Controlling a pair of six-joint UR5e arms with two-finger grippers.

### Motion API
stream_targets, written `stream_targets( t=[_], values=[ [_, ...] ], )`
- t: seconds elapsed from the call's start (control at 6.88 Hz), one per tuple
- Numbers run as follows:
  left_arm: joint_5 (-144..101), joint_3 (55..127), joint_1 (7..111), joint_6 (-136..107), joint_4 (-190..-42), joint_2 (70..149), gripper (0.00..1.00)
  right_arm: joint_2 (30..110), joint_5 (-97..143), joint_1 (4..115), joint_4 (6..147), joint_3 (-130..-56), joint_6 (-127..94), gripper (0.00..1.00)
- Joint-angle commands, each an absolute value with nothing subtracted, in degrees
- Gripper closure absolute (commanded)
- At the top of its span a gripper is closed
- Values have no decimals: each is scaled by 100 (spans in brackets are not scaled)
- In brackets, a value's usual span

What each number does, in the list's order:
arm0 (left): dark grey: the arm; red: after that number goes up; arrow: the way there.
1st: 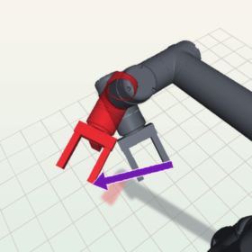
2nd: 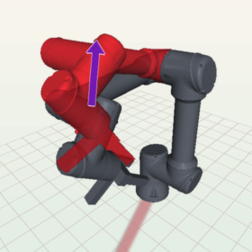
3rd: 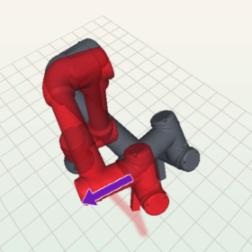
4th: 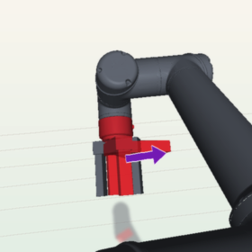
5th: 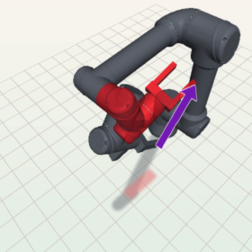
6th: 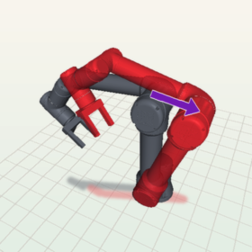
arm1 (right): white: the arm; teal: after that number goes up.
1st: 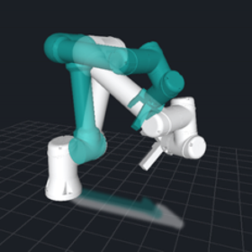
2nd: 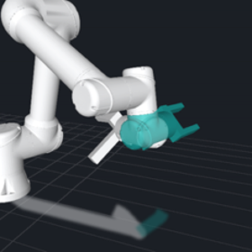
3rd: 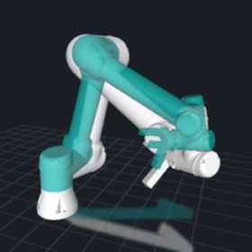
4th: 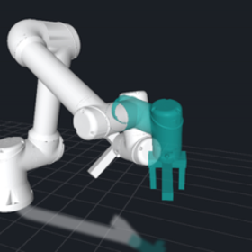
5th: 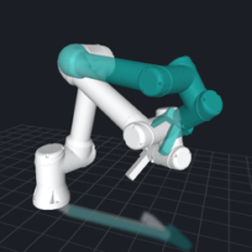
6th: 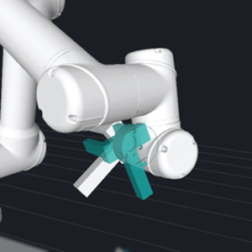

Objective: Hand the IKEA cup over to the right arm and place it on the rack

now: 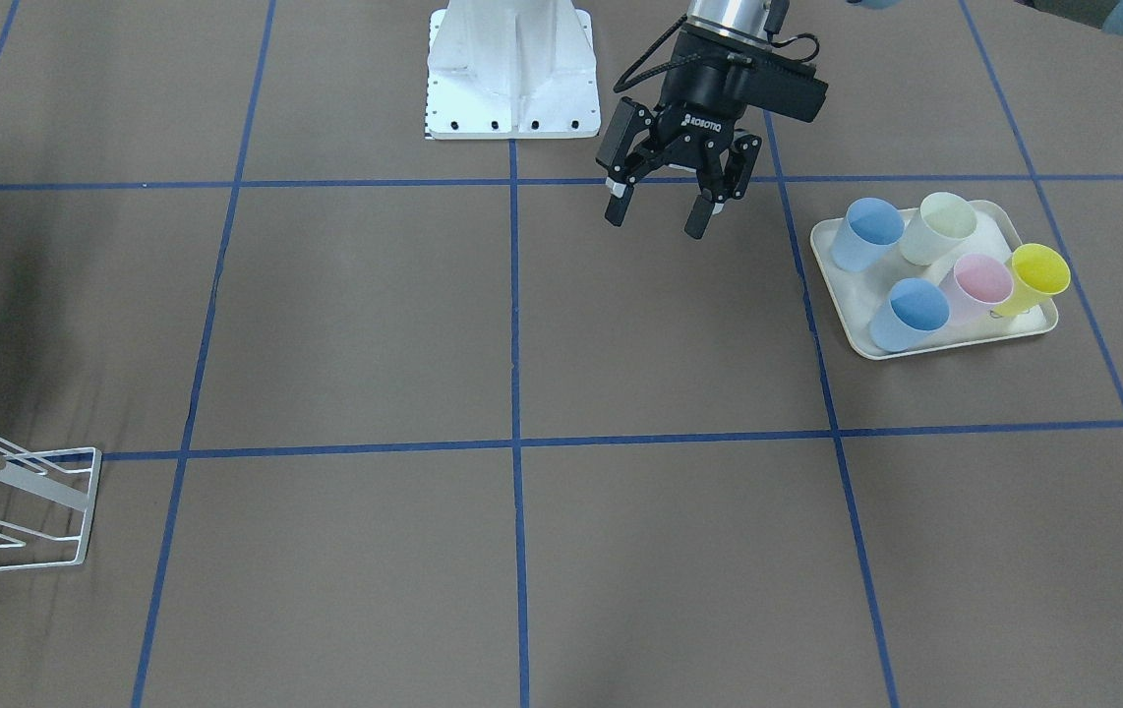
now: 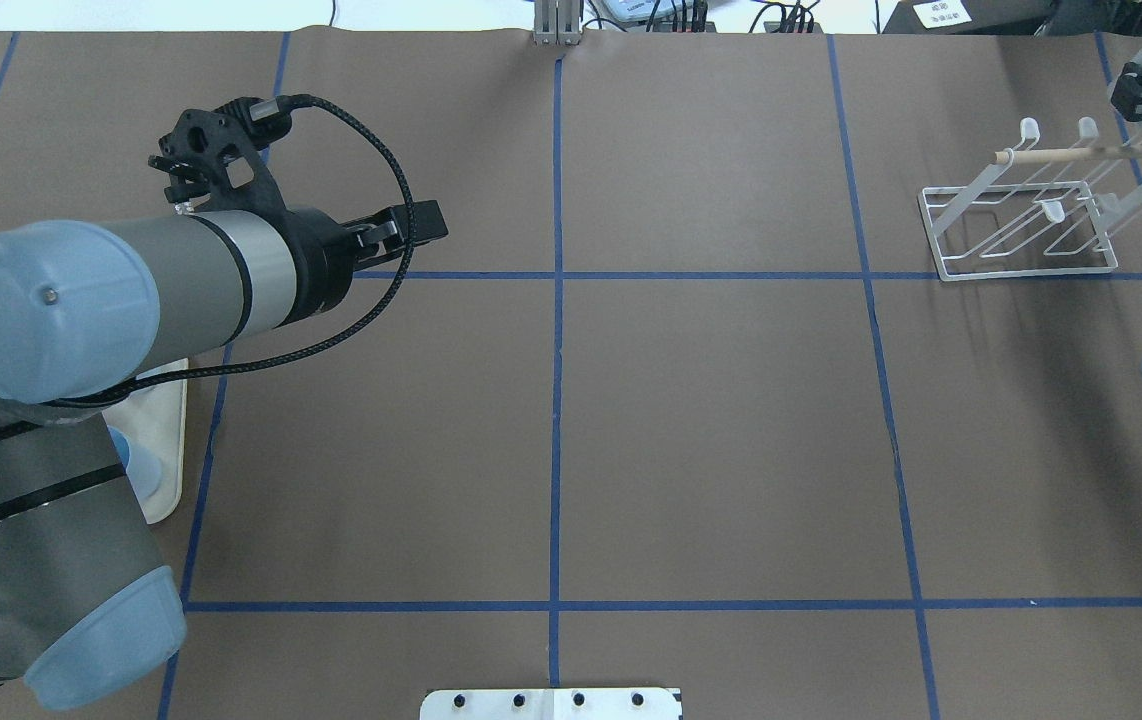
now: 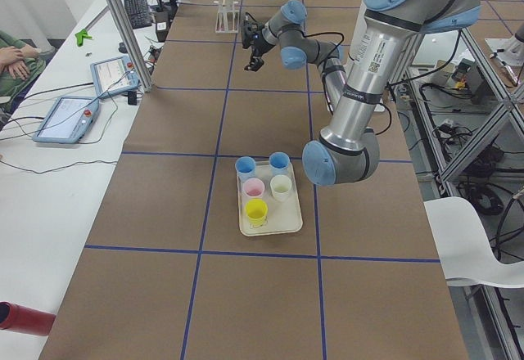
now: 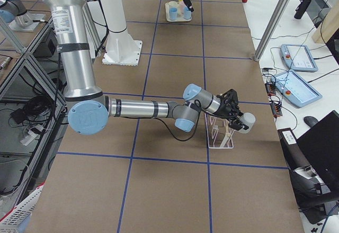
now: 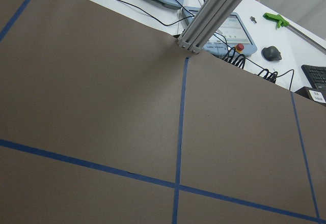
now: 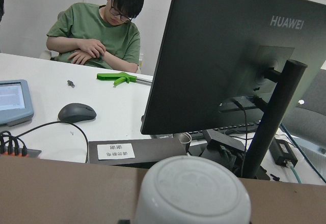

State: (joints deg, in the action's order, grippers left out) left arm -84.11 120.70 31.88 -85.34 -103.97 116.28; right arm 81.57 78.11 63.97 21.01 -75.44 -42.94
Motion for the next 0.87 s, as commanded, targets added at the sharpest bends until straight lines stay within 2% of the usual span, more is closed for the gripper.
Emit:
stream_targets(
  t=[0.0, 0.73],
  values=[
    [-8411, 12076, 3182, -8534, -10397, 11628, 1, 8191, 7813, 6381, 2092, -7532, -4307, 100],
    [-8411, 12059, 3182, -8534, -10397, 11628, 1, 8209, 7805, 6302, 2092, -7427, -4307, 97]
  ],
)
